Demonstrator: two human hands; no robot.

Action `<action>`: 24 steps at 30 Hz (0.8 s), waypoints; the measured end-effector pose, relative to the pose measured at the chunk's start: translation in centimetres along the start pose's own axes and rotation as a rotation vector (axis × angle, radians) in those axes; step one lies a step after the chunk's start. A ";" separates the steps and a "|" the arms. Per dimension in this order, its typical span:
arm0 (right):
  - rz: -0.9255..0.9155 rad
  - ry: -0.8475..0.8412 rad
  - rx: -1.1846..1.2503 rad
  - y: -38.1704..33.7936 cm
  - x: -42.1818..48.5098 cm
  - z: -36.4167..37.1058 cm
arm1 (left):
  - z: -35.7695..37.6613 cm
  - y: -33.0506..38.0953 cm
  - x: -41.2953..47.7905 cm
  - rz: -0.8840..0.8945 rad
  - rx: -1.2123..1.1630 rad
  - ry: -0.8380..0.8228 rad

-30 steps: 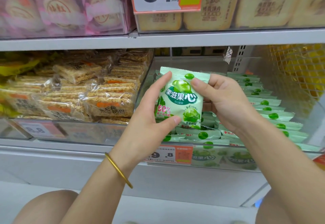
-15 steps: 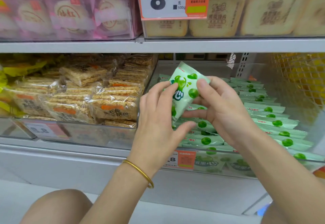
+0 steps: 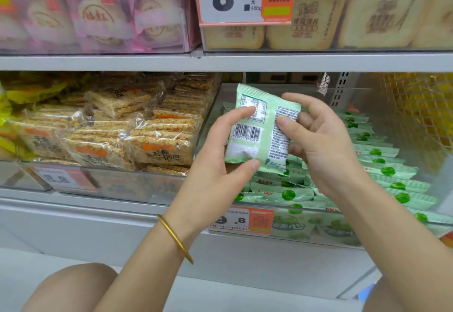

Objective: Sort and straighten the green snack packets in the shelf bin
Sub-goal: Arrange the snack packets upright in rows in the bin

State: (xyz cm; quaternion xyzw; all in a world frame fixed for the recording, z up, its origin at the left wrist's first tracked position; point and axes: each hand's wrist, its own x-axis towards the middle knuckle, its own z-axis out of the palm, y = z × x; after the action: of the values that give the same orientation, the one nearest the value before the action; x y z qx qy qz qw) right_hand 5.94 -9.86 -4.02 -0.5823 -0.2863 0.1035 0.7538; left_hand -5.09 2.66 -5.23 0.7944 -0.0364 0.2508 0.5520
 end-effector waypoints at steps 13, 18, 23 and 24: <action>0.097 -0.027 0.231 -0.3 0.3 -0.2 | 0.6 1.0 0.4 -0.161 -0.271 0.363; -0.066 -0.114 -0.100 0.2 0.6 -0.9 | 0.2 1.0 0.9 -0.265 -0.365 0.298; -0.186 0.067 -0.303 0.2 0.7 -1.0 | 0.1 1.0 0.6 -0.219 -0.176 0.282; -0.182 0.096 -0.307 0.3 0.8 -1.2 | 0.0 0.6 0.3 -0.183 0.015 0.263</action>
State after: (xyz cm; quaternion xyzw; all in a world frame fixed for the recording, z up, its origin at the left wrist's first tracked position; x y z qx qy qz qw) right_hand 7.28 -10.33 -4.24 -0.6663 -0.3140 -0.0379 0.6753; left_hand -5.01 2.48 -4.57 0.7588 0.1104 0.3015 0.5666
